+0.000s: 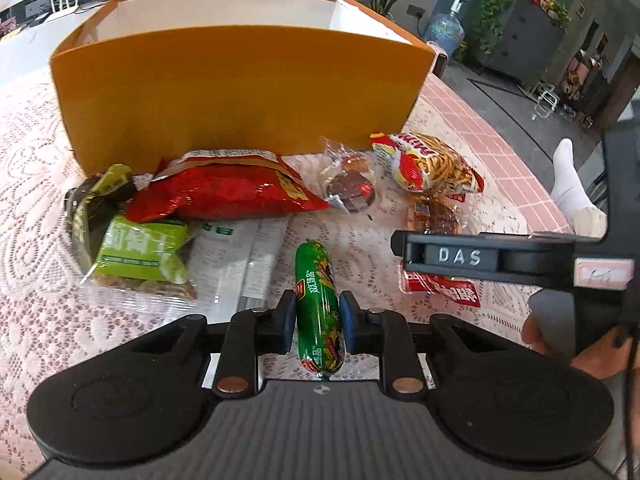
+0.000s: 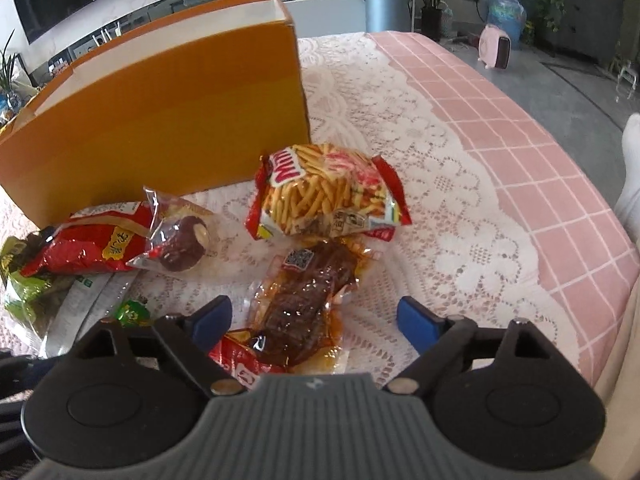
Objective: Organize snacks
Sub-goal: 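Grasp the green sausage stick with the left gripper while the right tool approaches the red meat packet, then grasp the red braised-meat packet with the right gripper while the left tool lifts the sausage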
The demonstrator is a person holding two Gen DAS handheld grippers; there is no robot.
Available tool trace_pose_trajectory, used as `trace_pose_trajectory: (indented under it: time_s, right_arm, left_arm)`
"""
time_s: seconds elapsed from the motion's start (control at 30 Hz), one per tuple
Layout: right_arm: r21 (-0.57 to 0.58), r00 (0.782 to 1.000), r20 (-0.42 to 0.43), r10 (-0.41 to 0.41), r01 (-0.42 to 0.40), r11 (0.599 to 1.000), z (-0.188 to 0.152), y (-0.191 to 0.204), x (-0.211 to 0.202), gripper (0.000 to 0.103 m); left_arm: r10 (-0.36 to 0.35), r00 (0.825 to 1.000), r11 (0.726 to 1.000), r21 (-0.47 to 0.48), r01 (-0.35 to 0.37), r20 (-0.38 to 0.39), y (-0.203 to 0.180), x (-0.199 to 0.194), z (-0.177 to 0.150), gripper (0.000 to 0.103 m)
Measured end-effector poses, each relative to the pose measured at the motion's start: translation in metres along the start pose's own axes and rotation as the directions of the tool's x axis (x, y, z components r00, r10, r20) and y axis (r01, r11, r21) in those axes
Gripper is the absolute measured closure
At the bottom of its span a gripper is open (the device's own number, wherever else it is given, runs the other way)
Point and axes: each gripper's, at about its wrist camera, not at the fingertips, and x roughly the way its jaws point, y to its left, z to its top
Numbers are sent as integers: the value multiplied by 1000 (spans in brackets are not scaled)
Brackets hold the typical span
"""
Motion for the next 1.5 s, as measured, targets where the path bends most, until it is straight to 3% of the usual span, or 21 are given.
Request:
trace_pose_trajectory:
  time_s: [0.13, 0.3, 0.7, 1.03, 1.5]
  right_arm:
    - [-44, 1000, 15, -23, 24, 999, -4, 8, 1, 19]
    - [-74, 998, 54, -39, 43, 996, -9, 12, -6, 45]
    - [-64, 999, 32, -3, 5, 998, -27, 16, -31, 47]
    - [-76, 991, -2, 137, -137, 988, -39, 30, -63, 47]
    - [-143, 972, 98, 215, -200, 969, -34, 50, -113, 47]
  left_arm:
    - [4, 1000, 1000, -13, -4, 12, 4, -7, 1, 78]
    - [5, 1000, 1000, -27, -4, 27, 7, -14, 1, 79]
    - [14, 997, 997, -75, -8, 71, 19, -35, 1, 79]
    - [17, 994, 995, -99, -7, 105, 26, -51, 0, 79]
    - [6, 980, 992, -127, 19, 197, 38, -80, 3, 79]
